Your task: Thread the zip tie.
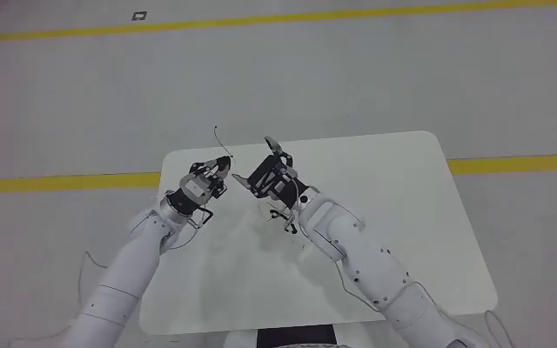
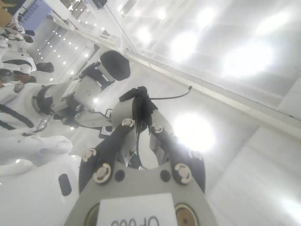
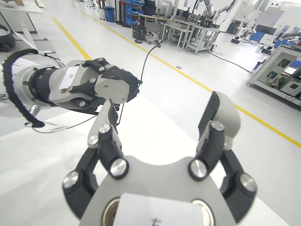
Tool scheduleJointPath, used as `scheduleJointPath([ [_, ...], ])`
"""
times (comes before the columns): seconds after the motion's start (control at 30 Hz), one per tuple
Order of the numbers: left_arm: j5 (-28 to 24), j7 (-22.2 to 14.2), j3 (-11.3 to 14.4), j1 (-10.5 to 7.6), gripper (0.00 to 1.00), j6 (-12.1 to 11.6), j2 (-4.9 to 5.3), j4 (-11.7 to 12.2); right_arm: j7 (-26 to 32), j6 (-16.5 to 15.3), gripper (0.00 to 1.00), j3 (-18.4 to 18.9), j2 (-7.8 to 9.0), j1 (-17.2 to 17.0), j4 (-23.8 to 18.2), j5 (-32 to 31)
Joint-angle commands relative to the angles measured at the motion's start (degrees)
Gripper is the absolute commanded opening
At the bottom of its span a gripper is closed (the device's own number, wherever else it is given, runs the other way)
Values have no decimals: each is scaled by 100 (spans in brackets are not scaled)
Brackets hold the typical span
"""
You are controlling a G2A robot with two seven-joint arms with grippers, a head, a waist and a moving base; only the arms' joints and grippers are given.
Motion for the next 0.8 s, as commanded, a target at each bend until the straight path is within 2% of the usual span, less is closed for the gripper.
scheduleJointPath([
  [0.0, 0, 0, 0, 0, 0, 0, 0, 0, -13, 24, 45, -28, -12, 17, 47, 16],
  [0.67, 0, 0, 0, 0, 0, 0, 0, 0, -121, 151, 35, -252, -125, 189, 298, 41],
  [0.77, 0, 0, 0, 0, 0, 0, 0, 0, -119, 161, 31, -265, -137, 205, 312, 30],
])
